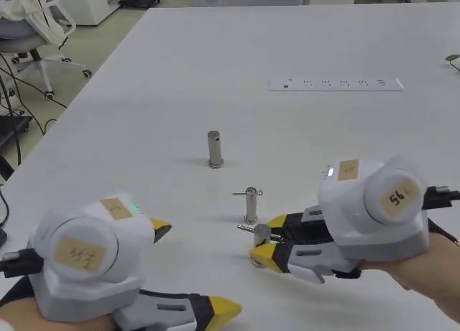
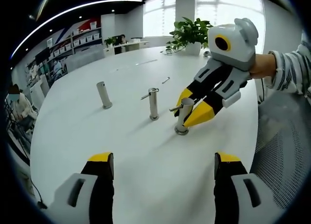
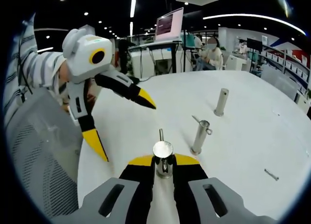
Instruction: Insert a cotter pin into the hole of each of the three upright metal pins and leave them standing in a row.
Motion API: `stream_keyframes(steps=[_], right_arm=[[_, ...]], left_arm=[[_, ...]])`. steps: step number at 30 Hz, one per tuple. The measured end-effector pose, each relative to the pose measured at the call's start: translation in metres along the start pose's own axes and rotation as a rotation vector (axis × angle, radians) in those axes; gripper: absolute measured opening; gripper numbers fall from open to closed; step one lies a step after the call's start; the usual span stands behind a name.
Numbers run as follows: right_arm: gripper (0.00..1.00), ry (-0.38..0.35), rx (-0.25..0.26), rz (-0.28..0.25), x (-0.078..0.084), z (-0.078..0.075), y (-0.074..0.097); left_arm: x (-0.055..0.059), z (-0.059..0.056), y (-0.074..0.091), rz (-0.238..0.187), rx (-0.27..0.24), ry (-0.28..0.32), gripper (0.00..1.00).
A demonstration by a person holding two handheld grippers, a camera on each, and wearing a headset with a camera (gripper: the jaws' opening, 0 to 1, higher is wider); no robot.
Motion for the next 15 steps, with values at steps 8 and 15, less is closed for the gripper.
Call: stream_keyframes(steps=[8,15], right_arm=[[0.15,0.014,0.001,0.008,-0.0001,-0.0014,0.0],[0.14,0.039,0.007,0.02,-0.0001,-0.0044,0.0001]], left_arm=[[0.0038,-0.0047,0.0003,0.002,0.022,0.031,0.95],[0.0046,-0.0055,0.001,-0.01,0.02,0.037,0.93]])
Point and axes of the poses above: the centre of the closed fingertips' face, and the gripper's own axes: y roughly backward along the fingers, z roughly to its left, x roughly out of its underside, the point moved 1 cm from there along y, roughly backward along the fingers, and after that the axes turned 6 degrees about z, right-handed, at the moved point
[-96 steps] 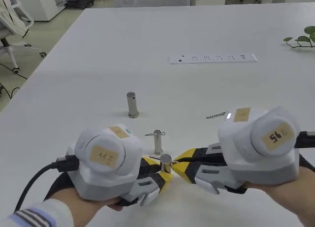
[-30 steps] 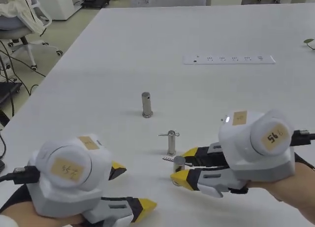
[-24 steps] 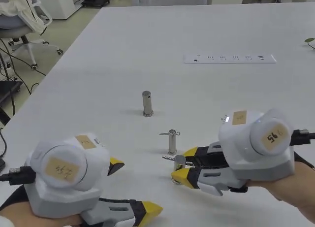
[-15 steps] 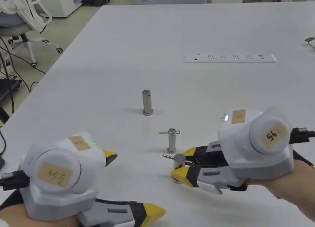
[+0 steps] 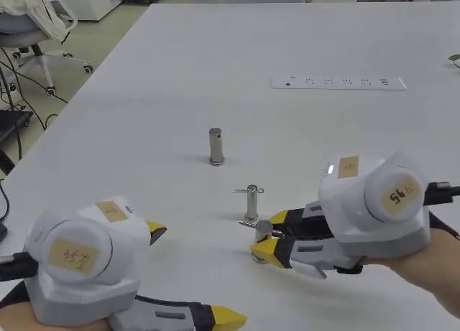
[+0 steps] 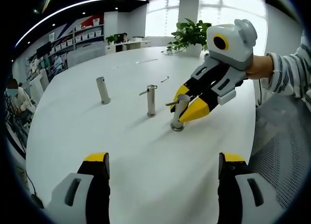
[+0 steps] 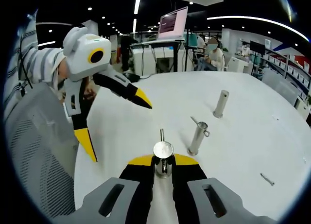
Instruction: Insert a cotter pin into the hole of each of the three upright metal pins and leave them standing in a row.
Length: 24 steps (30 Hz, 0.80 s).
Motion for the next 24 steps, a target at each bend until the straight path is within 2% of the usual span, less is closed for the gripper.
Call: stream_keyframes(steps=[4,9,15,19,24], right_arm=[[0.14,0.025,-0.015,0.01,0.001,-0.004,0.002],[0.13,0.083,-0.052,0.028,0.007,-0.012,0.009],[0.13,0.113,-0.086,0.026,0.011,-0.026,0.02],[0.13,0.119,-0.105,0.012,0.013,-0.038,0.027],[0.13,0.142,-0.103,0.025,0.018,-0.052,0.032]], left_arm=[[0.0,0.001,0.002,-0.003,0.0,0.017,0.93],[-0.003,-0.001,0.003,-0.018,0.017,0.011,0.91],[-0.002,-0.005,0.002,-0.012,0.03,0.022,0.91],[0.0,-0.006,0.001,0.006,0.033,0.013,0.89],[0.004,-0.006,0.0,0.016,0.025,0.014,0.88]])
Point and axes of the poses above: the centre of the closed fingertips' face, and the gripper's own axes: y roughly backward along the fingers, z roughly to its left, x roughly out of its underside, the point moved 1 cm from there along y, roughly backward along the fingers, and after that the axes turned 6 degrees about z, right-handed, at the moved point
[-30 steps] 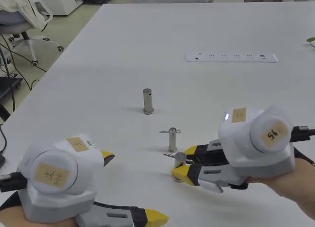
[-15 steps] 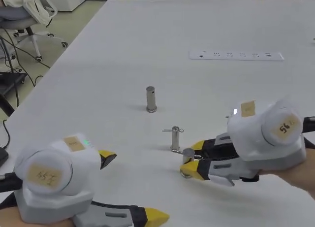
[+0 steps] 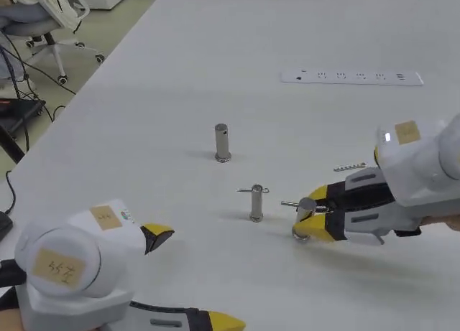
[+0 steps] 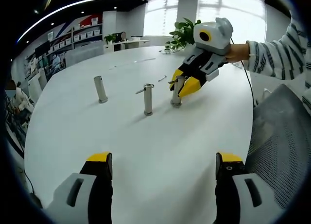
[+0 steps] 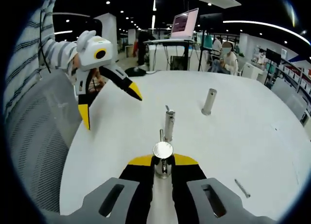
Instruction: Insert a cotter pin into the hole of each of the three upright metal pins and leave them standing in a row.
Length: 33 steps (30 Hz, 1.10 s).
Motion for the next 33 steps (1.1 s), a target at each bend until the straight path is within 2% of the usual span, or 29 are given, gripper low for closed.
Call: stream_keyframes(steps=[2,4,9,16,19,29,33], right_arm=[[0.13,-0.002,-0.003,-0.006,0.001,-0.005,0.003],[0.13,0.005,-0.006,-0.013,0.001,-0.009,0.005],[0.13,0.008,-0.018,-0.034,0.001,-0.015,0.008],[0.13,0.018,-0.049,-0.04,0.004,-0.013,0.006],[0.13,0.02,-0.058,-0.042,0.005,-0.012,0.005],[0.13,0.028,-0.061,-0.035,0.009,-0.015,0.004],[0.13,0.023,-0.064,-0.048,0.008,-0.016,0.004]], left_arm=[[0.0,0.001,0.0,-0.002,-0.003,0.008,0.88],[-0.002,0.005,0.001,-0.01,-0.031,0.007,0.88],[-0.005,0.007,0.002,-0.017,-0.027,0.025,0.88],[0.002,0.007,0.001,0.02,-0.039,0.022,0.88],[0.006,0.01,0.001,0.033,-0.061,0.026,0.88],[0.009,0.012,0.005,0.034,-0.072,0.044,0.89],[0.013,0.01,0.004,0.048,-0.065,0.043,0.89]])
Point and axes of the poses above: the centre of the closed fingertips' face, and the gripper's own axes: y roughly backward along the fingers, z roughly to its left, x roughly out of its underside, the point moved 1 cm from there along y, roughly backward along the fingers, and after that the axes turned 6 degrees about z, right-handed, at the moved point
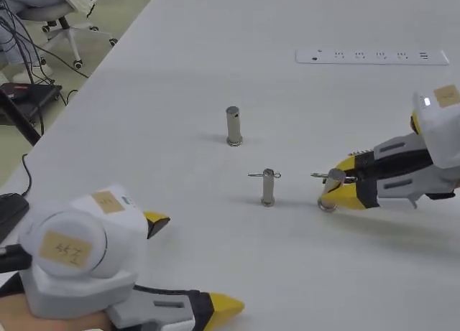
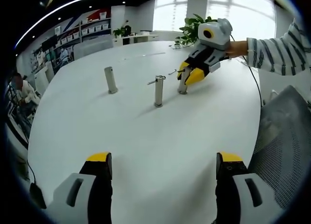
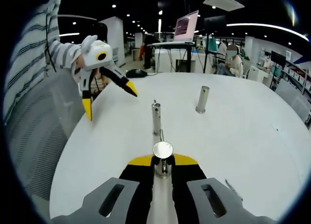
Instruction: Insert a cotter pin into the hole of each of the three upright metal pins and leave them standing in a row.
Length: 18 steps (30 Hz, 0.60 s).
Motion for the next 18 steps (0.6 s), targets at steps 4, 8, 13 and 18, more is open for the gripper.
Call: stream_keyframes(steps=[4,8,13,18], right_arm=[[0.13,-0.018,-0.019,-0.017,0.0001,0.0006,0.0009],[0.14,-0.022,-0.025,-0.02,-0.0003,0.0014,0.0001],[0.15,-0.053,-0.02,-0.029,-0.0002,0.0017,-0.0006],[0.17,-0.101,-0.007,-0.049,-0.0009,0.0002,-0.0004]], left_arm=[[0.0009,-0.0033,-0.0004,0.001,0.016,0.016,0.89],[0.0028,-0.0051,-0.0012,0.008,0.023,0.016,0.89],[0.0044,-0.0076,-0.0037,0.015,0.03,0.012,0.88],[0.002,-0.0107,-0.0034,0.008,0.041,0.013,0.88]])
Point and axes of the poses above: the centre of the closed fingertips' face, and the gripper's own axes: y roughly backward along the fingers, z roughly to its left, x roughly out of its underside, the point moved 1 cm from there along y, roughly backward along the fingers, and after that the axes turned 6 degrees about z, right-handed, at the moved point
